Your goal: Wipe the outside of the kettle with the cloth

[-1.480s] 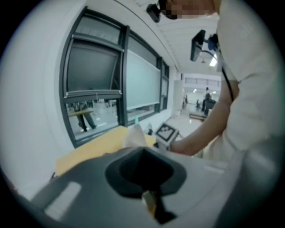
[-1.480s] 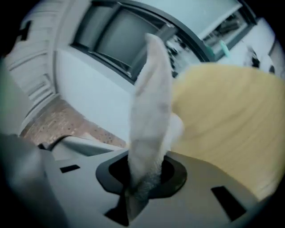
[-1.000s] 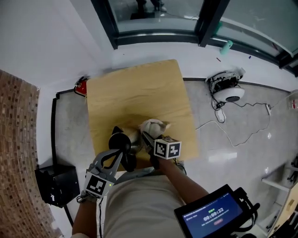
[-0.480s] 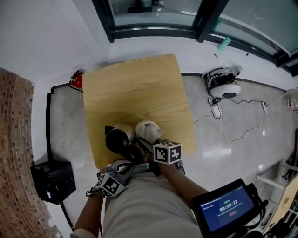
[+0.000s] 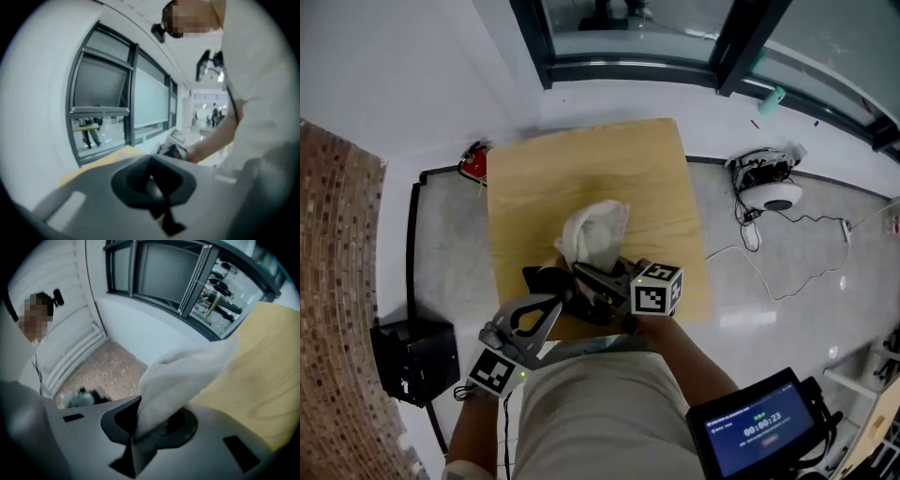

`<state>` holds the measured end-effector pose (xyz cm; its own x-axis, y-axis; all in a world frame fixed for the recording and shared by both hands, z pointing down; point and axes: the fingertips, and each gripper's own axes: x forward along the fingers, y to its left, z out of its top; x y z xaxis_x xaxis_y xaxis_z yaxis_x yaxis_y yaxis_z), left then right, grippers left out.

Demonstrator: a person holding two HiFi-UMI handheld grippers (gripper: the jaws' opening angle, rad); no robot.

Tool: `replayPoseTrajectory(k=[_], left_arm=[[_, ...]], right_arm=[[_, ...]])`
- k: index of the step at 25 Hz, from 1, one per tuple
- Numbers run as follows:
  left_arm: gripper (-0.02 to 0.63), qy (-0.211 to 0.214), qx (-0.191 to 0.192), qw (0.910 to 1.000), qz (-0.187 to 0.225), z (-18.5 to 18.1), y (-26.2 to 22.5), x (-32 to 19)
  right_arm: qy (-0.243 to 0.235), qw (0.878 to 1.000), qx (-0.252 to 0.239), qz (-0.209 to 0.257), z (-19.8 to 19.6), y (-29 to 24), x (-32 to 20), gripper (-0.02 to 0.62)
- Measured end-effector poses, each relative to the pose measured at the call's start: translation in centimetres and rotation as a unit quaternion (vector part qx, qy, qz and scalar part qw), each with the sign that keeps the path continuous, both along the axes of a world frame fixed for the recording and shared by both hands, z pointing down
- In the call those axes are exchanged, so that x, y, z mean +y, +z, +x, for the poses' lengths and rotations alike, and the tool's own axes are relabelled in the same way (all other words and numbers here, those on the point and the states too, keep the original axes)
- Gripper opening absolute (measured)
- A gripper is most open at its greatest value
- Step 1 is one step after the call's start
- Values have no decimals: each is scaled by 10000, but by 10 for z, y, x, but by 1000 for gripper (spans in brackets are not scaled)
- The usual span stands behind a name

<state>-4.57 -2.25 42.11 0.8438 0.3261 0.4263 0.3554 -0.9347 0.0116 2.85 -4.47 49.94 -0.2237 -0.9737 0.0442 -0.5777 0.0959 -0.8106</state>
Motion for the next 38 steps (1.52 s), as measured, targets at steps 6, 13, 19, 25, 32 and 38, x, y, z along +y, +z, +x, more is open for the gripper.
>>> replayPoseTrajectory(k=[6, 13, 19, 25, 32, 38], left_arm=[[-5, 44, -309, 9875, 1548, 15, 36, -18], [-5, -315, -18, 9858, 1651, 15, 33, -24], [-5, -363, -17, 9861, 1619, 18, 34, -27], [-6, -326, -69, 9867, 1589, 20, 38, -26], [-6, -350, 138, 9868, 1577, 25, 35, -29], [-6, -360, 140, 9866, 1584, 25, 39, -30]], right_arm=[[-654, 9852, 298, -1557, -31, 82, 15, 75], [-1026, 9882, -447, -1046, -60, 53, 37, 77], [-2639, 8391, 4552, -1382, -84, 24, 45, 76], [-4664, 5926, 6309, -1823, -83, 111, 80, 75], [-4686, 5868, 6375, -1721, -75, 131, 69, 75], [-5086, 5661, 6353, -1313, -94, 86, 68, 75]])
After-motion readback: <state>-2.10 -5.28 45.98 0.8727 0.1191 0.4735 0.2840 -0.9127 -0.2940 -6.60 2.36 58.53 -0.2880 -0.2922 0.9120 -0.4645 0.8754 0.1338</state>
